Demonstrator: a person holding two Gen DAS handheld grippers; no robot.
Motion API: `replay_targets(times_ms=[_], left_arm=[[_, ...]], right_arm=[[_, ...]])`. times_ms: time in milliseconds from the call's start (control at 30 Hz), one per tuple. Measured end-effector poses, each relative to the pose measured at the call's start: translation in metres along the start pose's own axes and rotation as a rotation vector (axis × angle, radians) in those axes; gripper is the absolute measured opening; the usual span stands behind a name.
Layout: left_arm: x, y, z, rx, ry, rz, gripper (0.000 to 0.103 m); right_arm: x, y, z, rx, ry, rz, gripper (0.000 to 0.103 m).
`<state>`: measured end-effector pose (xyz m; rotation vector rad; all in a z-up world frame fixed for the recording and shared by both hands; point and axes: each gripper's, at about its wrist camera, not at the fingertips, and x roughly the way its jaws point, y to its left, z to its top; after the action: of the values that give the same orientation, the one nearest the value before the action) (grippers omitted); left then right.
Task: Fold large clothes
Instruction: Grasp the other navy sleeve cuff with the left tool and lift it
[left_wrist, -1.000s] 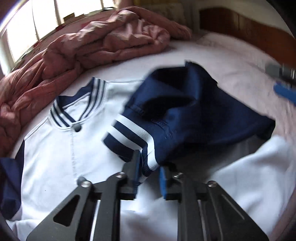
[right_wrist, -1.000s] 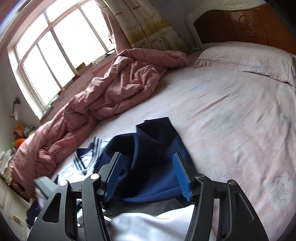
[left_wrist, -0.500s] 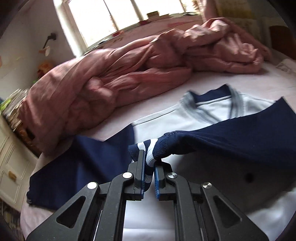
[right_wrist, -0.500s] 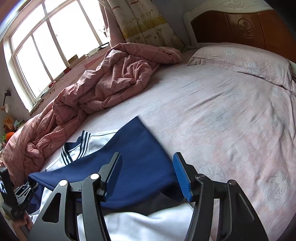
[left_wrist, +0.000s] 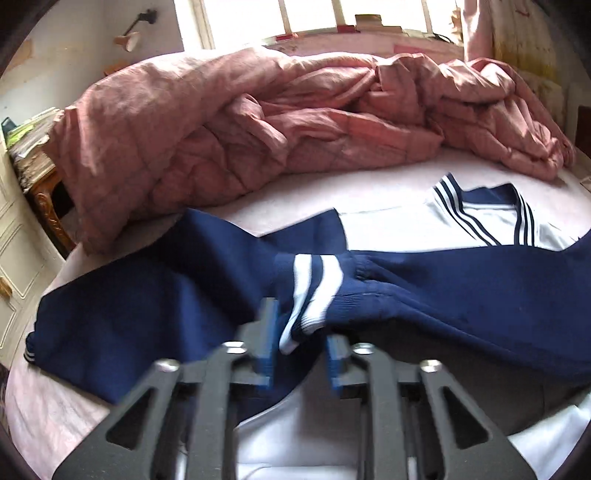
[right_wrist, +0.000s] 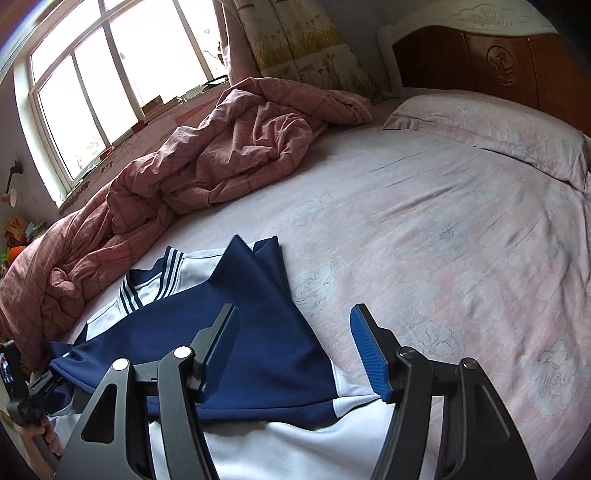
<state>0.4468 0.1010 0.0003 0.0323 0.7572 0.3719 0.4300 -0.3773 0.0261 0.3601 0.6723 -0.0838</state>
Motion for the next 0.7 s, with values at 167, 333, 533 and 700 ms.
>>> replay_targets(times_ms=[167, 333, 533, 700], left_arm=[[-0.039, 0.021, -0.012, 0.022, -0.137, -0.109, 0.081], [-0.075, 0.061, -0.024, -0.025, -0.212, -0.213, 0.094], [-0.062, 0.134, -0.026, -0.217, -0.207, -0.184, 0.096], [-0.049, 0.193, -0.045, -0.445, -0.14, -0.168, 0.096]], right_arm=[[-0.004, 0.01, -0.001, -0.037, -0.009, 0.001, 0.065], [-0.013, 0.021, -0.004, -0.073, -0.034, 0.009, 0.066], [-0.016, 0.034, -0.01, -0.123, -0.034, 0.002, 0.067], [-0.018, 0.042, -0.013, -0.15, -0.039, -0.004, 0.067]])
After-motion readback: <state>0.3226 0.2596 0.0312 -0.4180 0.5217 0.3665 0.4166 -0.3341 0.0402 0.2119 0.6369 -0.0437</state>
